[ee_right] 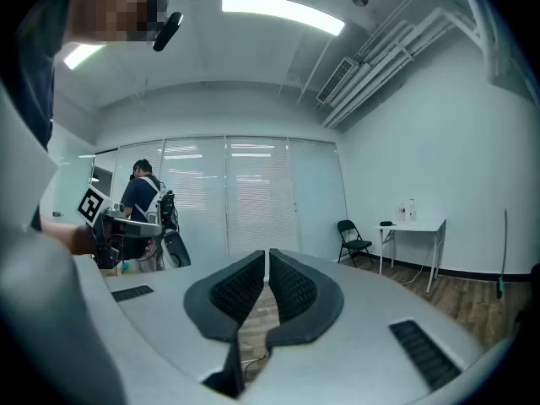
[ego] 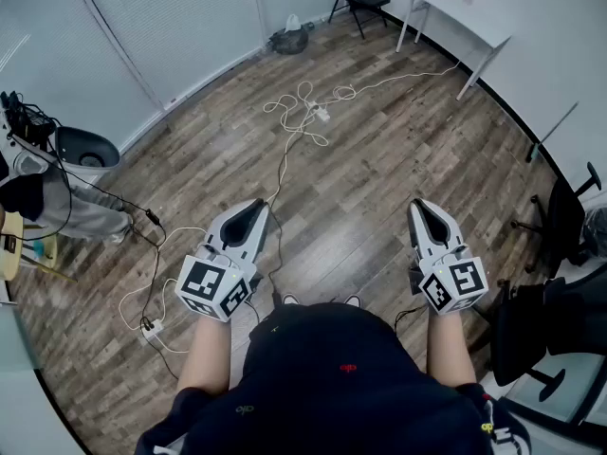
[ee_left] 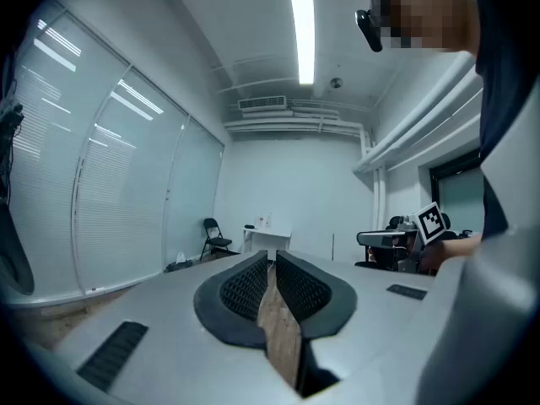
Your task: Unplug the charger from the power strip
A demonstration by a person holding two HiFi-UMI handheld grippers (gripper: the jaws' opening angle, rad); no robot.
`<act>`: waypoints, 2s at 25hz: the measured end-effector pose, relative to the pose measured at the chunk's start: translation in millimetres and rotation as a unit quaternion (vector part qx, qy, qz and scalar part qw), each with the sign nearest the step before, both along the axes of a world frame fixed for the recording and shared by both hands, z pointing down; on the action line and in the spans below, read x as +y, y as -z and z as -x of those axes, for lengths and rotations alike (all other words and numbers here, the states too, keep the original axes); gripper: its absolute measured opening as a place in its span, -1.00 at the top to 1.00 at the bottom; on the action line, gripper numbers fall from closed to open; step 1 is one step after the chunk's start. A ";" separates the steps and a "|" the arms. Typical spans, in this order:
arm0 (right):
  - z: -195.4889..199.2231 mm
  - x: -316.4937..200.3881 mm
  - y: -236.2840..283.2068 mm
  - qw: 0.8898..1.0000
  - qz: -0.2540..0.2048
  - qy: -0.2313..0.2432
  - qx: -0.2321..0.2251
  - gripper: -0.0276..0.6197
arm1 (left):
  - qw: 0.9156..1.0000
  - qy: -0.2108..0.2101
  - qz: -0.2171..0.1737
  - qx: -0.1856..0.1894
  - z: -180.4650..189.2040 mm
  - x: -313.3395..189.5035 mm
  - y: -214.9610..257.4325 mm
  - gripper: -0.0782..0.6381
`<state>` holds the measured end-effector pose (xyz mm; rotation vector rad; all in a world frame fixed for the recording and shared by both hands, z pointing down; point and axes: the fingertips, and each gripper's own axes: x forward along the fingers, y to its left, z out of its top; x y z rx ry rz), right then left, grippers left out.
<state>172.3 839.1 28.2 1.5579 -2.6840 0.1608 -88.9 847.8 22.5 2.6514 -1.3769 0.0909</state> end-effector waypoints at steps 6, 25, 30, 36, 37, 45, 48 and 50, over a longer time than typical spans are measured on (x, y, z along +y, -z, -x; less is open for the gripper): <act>13.4 -3.4 -1.3 1.000 0.000 0.010 0.008 0.81 | 1.000 -0.005 -0.004 0.001 6.8 -4.2 0.9 0.64; 105.5 6.5 -21.0 0.999 0.028 0.006 0.015 0.81 | 0.999 -0.022 0.018 0.025 91.9 14.9 -33.0 0.64; 117.0 -2.6 -36.6 0.998 0.053 0.001 0.021 0.81 | 0.998 -0.025 0.040 0.029 105.1 2.1 -50.1 0.64; 115.0 -44.1 -56.8 0.997 0.074 0.003 0.009 0.81 | 0.998 -0.025 0.060 0.021 101.5 -33.8 -66.5 0.64; 114.0 -54.2 -60.1 0.997 0.075 0.005 0.006 0.81 | 0.998 -0.023 0.061 0.019 100.2 -42.9 -67.7 0.64; 94.9 -162.8 -56.6 0.997 0.065 0.038 -0.011 0.81 | 0.998 0.010 0.054 0.002 81.7 -135.0 -54.7 0.64; 78.3 -206.5 -52.5 0.997 0.060 0.052 -0.017 0.81 | 0.998 0.022 0.051 -0.002 62.1 -174.0 -48.8 0.64; 64.3 -234.0 -52.1 0.996 0.061 0.062 -0.020 0.81 | 0.998 0.029 0.050 -0.002 45.7 -199.9 -44.4 0.64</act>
